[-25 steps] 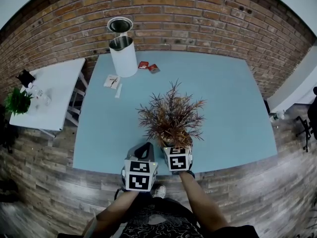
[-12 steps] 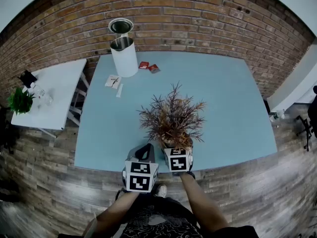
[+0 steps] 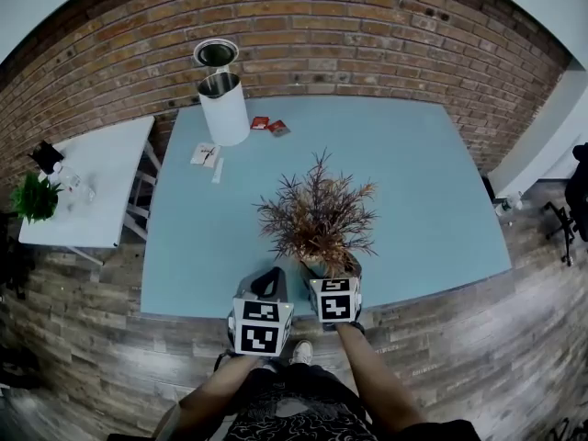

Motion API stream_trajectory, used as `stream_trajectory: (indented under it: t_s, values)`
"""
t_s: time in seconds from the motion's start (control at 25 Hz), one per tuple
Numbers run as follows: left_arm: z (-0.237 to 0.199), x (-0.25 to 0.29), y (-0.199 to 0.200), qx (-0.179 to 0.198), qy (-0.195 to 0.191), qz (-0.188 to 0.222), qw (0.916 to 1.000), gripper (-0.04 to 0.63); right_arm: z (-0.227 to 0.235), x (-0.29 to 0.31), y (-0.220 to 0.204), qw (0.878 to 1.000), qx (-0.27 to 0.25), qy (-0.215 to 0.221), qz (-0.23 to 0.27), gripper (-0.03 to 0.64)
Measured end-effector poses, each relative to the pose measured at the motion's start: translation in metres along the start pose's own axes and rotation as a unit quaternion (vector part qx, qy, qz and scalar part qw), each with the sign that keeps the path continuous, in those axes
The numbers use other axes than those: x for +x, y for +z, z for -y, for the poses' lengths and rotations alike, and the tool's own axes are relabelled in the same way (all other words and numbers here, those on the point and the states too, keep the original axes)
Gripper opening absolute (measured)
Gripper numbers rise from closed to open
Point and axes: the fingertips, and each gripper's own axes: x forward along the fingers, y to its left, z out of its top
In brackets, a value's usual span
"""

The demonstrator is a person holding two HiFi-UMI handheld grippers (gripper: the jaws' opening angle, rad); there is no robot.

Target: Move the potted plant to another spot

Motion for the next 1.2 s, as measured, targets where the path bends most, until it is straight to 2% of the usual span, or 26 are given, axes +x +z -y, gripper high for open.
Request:
stream_trajectory:
  t_s: [0.48,0.76,1.2]
  values:
    - [0.008,-0.027,-0.003,0.012,-0.03,0.006,0.9995,-0.002,-0.013,-0.049,0.0,1.0,0.003,-0.027,0.0,0.33]
    - [0.012,-0.023,0.002,0.007,-0.04,0.015,0.9991,-0.002,-0.017,-0.06,0.004,0.999,0.017,-0.025,0.017,0.27]
    - [0.013,-0.022,0.005,0.004,-0.046,0.016,0.9988,0.0,-0.034,-0.078,0.011,0.999,0.028,-0.009,0.015,0.176]
